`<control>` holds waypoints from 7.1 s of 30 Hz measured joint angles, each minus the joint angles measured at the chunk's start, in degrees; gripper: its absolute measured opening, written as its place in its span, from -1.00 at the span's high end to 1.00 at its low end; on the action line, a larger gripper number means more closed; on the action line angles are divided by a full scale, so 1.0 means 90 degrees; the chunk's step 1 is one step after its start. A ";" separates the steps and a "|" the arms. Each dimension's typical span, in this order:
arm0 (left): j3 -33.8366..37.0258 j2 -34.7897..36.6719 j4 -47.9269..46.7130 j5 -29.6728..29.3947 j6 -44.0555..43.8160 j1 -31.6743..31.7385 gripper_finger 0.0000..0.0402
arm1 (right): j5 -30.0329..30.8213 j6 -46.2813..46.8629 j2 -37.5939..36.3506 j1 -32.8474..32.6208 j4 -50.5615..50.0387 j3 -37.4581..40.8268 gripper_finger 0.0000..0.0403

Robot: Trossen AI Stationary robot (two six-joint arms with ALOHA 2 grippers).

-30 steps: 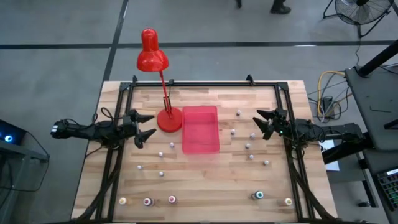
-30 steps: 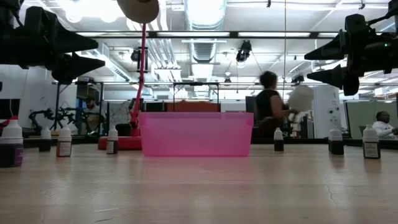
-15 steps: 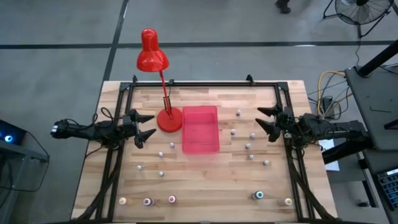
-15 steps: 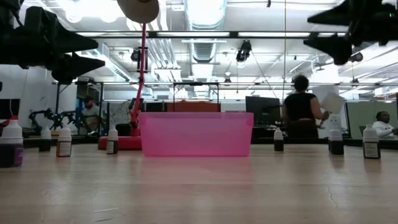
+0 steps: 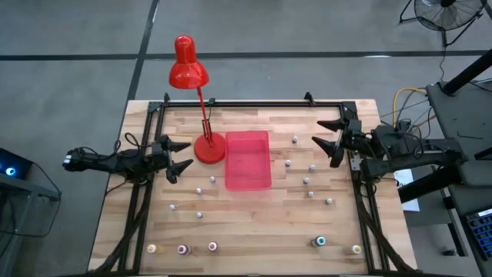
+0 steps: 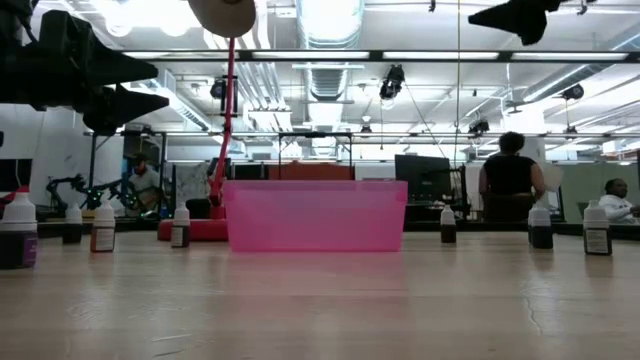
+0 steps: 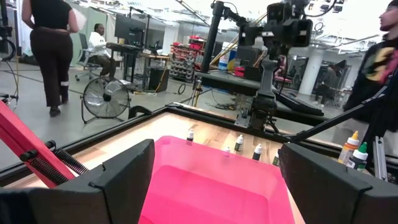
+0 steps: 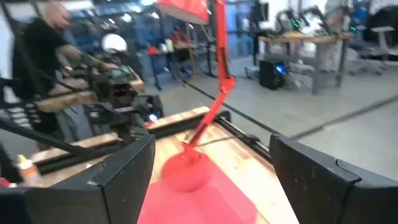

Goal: Pick & Place food coloring
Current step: Put the small red food coloring bottle into the bin

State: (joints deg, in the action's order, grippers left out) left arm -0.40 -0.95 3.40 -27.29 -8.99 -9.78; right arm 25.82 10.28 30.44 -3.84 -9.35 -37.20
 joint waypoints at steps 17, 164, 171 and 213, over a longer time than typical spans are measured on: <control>0.0000 -0.0001 0.0002 0.0000 0.0001 0.0002 -0.56 | 0.0988 0.1403 0.2158 0.0114 -0.4031 -0.3457 -0.51; 0.0000 -0.0001 0.0004 0.0000 0.0002 0.0002 -0.56 | -0.1594 0.1865 0.7451 0.3114 -0.5164 -0.4002 0.69; 0.0000 -0.0002 0.0002 0.0000 0.0001 0.0002 -0.56 | -0.1823 0.1160 0.7414 0.2949 -0.6225 -0.5366 0.69; 0.0000 -0.0001 0.0004 0.0000 0.0002 0.0002 -0.56 | -0.2351 -0.1170 1.0129 0.2042 -0.5262 -0.7319 0.69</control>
State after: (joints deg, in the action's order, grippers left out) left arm -0.40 -0.96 3.44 -27.29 -8.97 -9.76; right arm 4.66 -0.25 121.60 14.54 -56.71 -103.07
